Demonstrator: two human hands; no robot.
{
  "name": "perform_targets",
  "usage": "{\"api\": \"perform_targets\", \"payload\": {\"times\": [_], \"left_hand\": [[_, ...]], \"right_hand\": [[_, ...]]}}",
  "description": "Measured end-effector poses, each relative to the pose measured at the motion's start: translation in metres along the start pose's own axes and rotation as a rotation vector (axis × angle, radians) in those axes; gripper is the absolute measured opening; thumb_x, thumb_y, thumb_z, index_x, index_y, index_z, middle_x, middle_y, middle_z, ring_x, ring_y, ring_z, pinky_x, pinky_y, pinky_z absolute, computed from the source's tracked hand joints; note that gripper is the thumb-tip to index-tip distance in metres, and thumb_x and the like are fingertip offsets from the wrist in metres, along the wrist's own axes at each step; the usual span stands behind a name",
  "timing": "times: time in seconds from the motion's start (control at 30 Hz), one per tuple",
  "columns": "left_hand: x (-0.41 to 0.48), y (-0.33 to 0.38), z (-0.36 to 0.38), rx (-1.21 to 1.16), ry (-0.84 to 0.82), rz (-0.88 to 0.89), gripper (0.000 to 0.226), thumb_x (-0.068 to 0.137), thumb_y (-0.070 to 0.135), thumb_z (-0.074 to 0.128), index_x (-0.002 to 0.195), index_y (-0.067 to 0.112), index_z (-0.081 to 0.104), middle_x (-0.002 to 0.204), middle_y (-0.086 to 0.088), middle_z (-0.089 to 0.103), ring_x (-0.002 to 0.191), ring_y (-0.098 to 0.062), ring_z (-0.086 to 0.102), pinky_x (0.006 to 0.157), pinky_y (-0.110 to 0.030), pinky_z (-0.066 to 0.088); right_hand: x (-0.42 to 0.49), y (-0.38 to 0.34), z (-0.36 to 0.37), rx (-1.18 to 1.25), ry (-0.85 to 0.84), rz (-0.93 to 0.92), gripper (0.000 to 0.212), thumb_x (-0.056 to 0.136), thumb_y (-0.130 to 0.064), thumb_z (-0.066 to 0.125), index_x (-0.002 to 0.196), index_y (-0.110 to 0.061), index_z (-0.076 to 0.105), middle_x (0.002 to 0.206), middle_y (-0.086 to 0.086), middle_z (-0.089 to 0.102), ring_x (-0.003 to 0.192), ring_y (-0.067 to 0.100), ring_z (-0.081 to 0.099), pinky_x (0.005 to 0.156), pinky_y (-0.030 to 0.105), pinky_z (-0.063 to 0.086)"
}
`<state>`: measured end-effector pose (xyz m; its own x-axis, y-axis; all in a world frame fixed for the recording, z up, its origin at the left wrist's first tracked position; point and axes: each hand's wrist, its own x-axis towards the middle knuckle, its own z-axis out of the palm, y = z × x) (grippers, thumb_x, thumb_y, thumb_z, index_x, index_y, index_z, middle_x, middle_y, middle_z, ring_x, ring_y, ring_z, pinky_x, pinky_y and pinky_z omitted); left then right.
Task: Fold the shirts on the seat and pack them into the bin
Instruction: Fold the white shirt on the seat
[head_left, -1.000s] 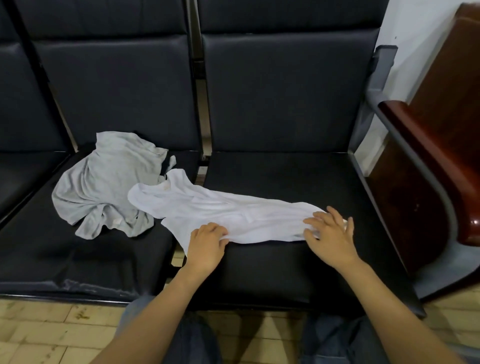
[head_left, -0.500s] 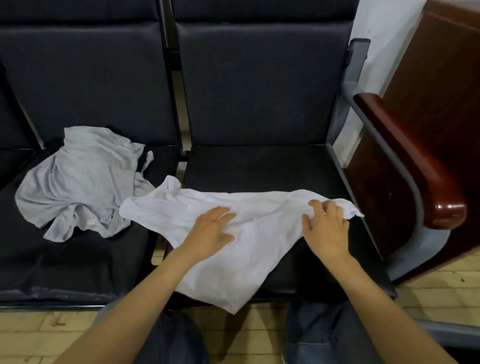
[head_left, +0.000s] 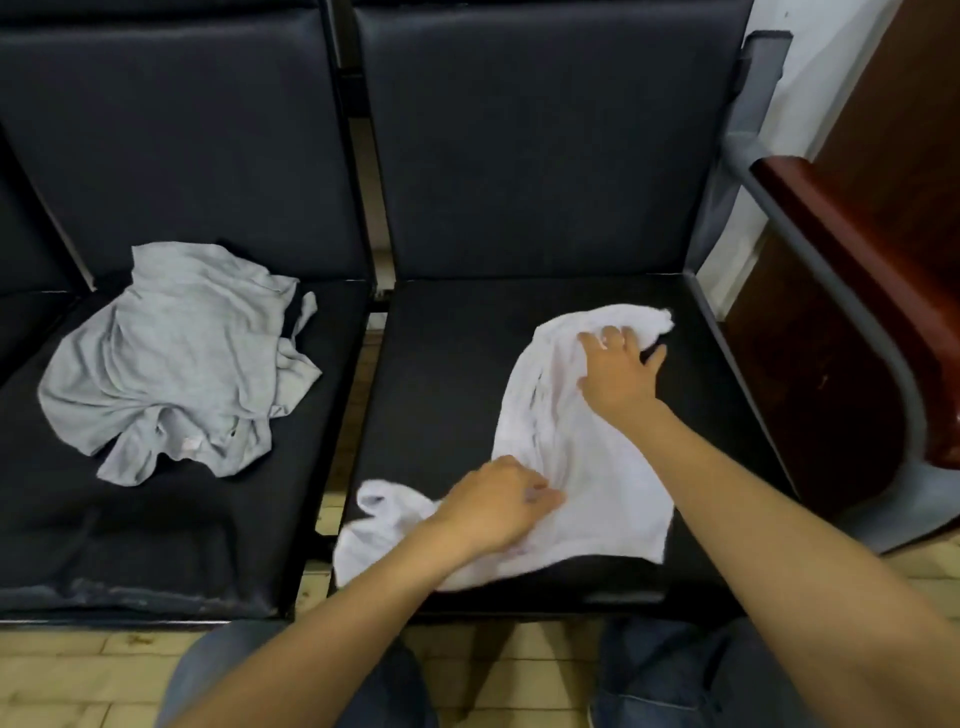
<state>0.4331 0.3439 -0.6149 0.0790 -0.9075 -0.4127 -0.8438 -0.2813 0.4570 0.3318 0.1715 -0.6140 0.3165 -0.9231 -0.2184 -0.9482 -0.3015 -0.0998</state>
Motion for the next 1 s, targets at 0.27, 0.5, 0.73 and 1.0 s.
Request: {"api": "perform_targets", "payload": {"times": [0.27, 0.5, 0.73, 1.0], "left_hand": [[0.056, -0.021, -0.014, -0.081, 0.379, -0.19, 0.058, 0.094, 0.051, 0.045, 0.136, 0.011, 0.042, 0.135, -0.012, 0.045, 0.122, -0.029, 0.039, 0.102, -0.038, 0.035], [0.104, -0.007, -0.02, -0.022, 0.378, -0.301, 0.056, 0.09, 0.051, 0.053, 0.125, 0.009, 0.049, 0.128, -0.011, 0.053, 0.12, -0.03, 0.044, 0.099, -0.04, 0.031], [0.065, -0.027, -0.042, -0.178, 0.574, -0.21, 0.023, 0.085, 0.026, 0.06, 0.094, 0.011, 0.046, 0.095, -0.006, 0.052, 0.094, -0.028, 0.054, 0.087, -0.04, 0.04], [0.036, -0.028, -0.017, 0.154, 0.378, 0.113, 0.038, 0.095, 0.031, 0.05, 0.133, 0.025, 0.049, 0.135, 0.004, 0.049, 0.125, -0.017, 0.041, 0.105, -0.027, 0.018]], "right_hand": [[-0.054, 0.044, 0.011, 0.058, 0.101, 0.254, 0.068, 0.09, -0.041, 0.057, 0.141, -0.008, 0.028, 0.145, 0.015, 0.029, 0.135, 0.032, 0.027, 0.108, 0.044, 0.029], [-0.071, 0.091, 0.018, 0.108, -0.148, 0.463, 0.07, 0.088, -0.052, 0.056, 0.138, -0.006, 0.039, 0.14, 0.015, 0.042, 0.131, 0.033, 0.038, 0.107, 0.045, 0.036], [-0.06, 0.092, 0.002, 1.083, 0.18, 0.46, 0.005, 0.093, -0.017, 0.055, 0.094, -0.016, 0.051, 0.094, 0.007, 0.055, 0.081, 0.018, 0.054, 0.069, 0.029, 0.044], [-0.059, 0.06, 0.009, 1.028, -0.028, 0.417, 0.059, 0.086, -0.033, 0.068, 0.136, -0.019, 0.04, 0.138, 0.008, 0.045, 0.119, 0.026, 0.049, 0.083, 0.031, 0.041]]}}
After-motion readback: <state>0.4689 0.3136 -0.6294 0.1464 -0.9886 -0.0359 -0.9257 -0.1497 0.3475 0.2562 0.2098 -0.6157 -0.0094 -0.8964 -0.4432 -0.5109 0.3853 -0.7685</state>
